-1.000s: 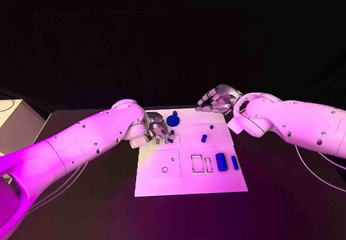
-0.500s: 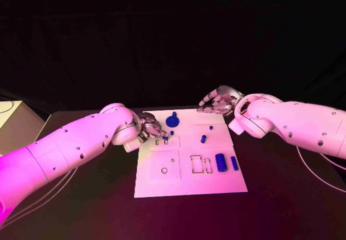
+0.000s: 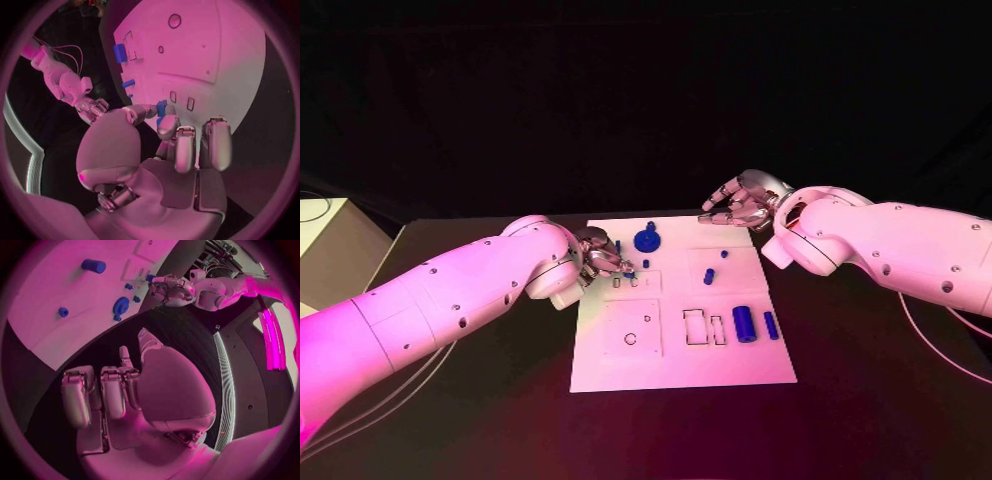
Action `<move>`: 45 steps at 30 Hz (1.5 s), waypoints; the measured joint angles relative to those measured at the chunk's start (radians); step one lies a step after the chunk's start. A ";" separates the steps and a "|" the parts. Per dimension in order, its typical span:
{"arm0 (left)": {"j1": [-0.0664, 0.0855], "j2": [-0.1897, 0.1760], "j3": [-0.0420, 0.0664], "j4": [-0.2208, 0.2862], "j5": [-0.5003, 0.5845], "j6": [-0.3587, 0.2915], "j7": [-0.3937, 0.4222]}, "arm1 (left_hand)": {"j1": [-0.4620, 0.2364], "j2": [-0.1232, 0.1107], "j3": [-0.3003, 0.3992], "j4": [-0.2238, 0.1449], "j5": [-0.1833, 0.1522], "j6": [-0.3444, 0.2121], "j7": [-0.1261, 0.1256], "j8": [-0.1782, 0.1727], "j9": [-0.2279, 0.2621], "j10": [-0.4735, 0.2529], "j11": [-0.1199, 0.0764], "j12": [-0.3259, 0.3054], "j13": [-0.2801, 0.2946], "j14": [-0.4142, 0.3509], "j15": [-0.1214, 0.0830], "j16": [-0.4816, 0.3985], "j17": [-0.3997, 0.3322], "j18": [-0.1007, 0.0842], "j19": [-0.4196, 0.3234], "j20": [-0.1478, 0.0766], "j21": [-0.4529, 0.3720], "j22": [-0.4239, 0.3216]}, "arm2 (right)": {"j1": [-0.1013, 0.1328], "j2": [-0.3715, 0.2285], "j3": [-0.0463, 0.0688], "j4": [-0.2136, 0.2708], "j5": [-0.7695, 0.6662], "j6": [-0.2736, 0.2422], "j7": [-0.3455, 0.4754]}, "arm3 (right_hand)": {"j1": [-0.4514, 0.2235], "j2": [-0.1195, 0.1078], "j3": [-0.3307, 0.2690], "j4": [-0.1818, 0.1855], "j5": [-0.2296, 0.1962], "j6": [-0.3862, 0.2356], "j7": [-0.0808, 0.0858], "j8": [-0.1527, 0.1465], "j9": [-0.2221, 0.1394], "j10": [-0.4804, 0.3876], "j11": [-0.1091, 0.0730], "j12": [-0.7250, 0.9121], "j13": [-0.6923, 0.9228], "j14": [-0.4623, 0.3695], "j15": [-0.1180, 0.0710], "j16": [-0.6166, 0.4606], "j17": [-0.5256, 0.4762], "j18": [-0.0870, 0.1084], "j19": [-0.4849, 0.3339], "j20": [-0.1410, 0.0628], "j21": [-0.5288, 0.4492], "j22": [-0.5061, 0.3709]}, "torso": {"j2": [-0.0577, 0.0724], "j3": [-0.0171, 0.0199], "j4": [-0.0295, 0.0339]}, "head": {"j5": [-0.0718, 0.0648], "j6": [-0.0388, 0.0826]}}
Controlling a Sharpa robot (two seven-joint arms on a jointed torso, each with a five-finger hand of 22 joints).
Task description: Assemble the parts on the task board
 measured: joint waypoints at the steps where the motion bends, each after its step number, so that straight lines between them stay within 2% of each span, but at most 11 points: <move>1: 0.000 0.000 -0.003 -0.001 -0.003 -0.003 0.000 | 0.000 0.000 0.000 0.000 0.000 0.000 0.000 0.000 0.000 0.000 0.000 0.000 0.000 0.000 0.000 0.000 0.000 0.000 0.000 0.000 0.000 0.000 | 0.000 0.000 0.000 0.000 0.000 0.000 0.000 | 0.000 0.000 0.000 0.000 0.000 0.000 0.000 0.000 0.000 0.000 0.000 0.000 0.000 0.000 0.000 0.000 0.000 0.000 0.000 0.000 0.000 0.000 | 0.000 0.0000 0.0000 | 0.001 0.000; 6: 0.000 0.007 -0.017 -0.007 -0.021 -0.016 0.000 | -0.003 -0.003 0.000 0.000 0.005 0.012 -0.002 0.000 0.000 0.000 0.000 0.000 -0.002 -0.004 -0.003 0.000 0.000 0.000 0.000 0.000 0.000 0.000 | 0.000 0.000 0.000 0.000 -0.001 0.000 0.000 | 0.000 0.000 0.000 0.000 0.000 0.000 0.000 0.000 0.000 0.000 0.000 0.000 0.000 0.000 0.000 0.000 0.000 0.000 0.000 0.000 0.000 0.000 | 0.000 -0.0007 -0.0001 | 0.002 0.000; 12: 0.000 0.018 -0.026 -0.010 -0.039 -0.014 -0.001 | -0.004 -0.004 0.000 0.000 0.005 0.013 -0.002 -0.001 0.000 0.000 0.000 -0.006 -0.006 -0.004 -0.003 0.000 0.000 0.000 0.000 0.000 0.000 0.000 | 0.000 0.000 0.000 0.000 -0.002 0.000 0.000 | 0.000 0.000 0.000 0.000 0.000 0.000 0.000 0.000 0.000 0.000 0.000 0.000 0.000 0.000 0.000 0.000 0.000 0.000 0.000 0.000 0.000 0.000 | 0.002 -0.0010 -0.0008 | 0.002 -0.002; 24: 0.000 0.028 -0.028 -0.019 -0.060 -0.003 -0.002 | -0.010 -0.010 0.000 0.000 0.005 0.015 -0.004 -0.001 0.000 0.000 0.000 -0.006 -0.007 -0.004 -0.003 0.000 0.000 0.000 0.000 0.000 0.000 0.000 | 0.000 0.000 0.000 0.001 -0.002 0.000 -0.001 | 0.000 0.000 0.000 0.000 0.000 0.000 0.000 0.000 0.001 0.000 0.000 0.000 0.000 0.000 0.000 0.000 0.000 0.000 0.000 0.000 0.000 0.000 | 0.002 -0.0006 -0.0010 | 0.002 -0.006; 45: 0.000 0.036 -0.028 -0.032 -0.084 0.031 -0.003 | -0.010 -0.007 0.000 0.000 0.009 0.016 -0.005 0.000 0.000 0.000 0.000 -0.010 -0.012 -0.004 -0.003 0.000 0.000 0.000 0.000 0.000 0.000 0.000 | -0.001 0.001 0.000 0.000 -0.004 0.000 -0.002 | -0.004 -0.004 0.000 0.000 0.006 0.000 0.000 0.004 0.000 0.000 0.000 0.000 0.000 0.000 0.000 0.000 0.000 0.000 0.000 0.000 0.000 0.000 | 0.002 0.0000 -0.0003 | 0.002 -0.013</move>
